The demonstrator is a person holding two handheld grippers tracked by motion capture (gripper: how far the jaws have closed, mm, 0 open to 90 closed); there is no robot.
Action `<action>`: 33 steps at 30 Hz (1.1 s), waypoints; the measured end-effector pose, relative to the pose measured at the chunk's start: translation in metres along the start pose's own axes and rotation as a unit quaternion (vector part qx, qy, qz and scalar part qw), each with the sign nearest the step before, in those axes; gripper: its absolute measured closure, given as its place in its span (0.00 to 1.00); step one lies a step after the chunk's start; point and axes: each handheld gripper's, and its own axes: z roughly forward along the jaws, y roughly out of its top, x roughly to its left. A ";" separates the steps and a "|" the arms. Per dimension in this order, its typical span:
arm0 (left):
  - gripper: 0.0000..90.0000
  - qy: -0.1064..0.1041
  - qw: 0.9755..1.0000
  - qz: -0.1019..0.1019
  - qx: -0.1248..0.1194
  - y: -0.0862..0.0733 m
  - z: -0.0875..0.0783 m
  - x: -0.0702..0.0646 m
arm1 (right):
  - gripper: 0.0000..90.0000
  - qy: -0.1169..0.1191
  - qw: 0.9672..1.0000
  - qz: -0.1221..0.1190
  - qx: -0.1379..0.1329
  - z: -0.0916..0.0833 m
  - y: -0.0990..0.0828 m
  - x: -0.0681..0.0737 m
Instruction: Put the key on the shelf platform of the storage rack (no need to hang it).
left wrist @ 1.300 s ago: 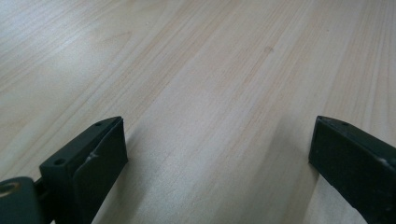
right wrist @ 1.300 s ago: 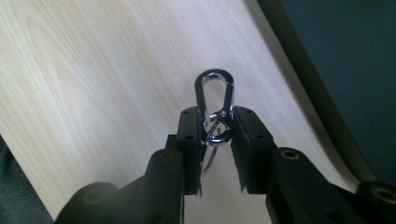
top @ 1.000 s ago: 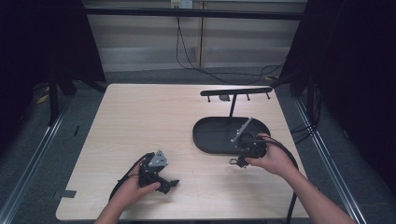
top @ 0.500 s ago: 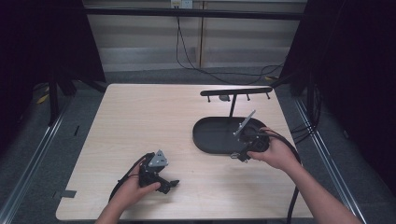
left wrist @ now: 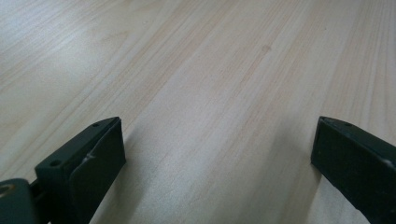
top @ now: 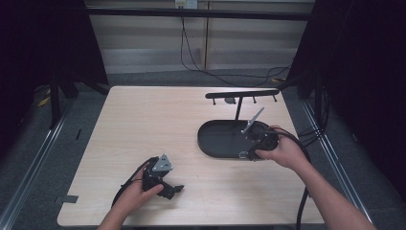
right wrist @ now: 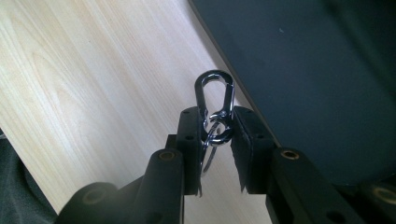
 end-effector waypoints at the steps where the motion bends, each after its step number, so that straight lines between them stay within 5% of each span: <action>1: 0.03 0.000 1.000 0.000 0.000 0.000 0.000 0.000 | 0.82 -0.001 1.000 0.004 0.002 -0.001 0.000 0.000; 33: 0.02 -0.003 1.000 0.001 -0.002 0.000 0.001 -0.001 | 0.82 -0.018 1.000 0.024 -0.008 -0.014 0.015 -0.024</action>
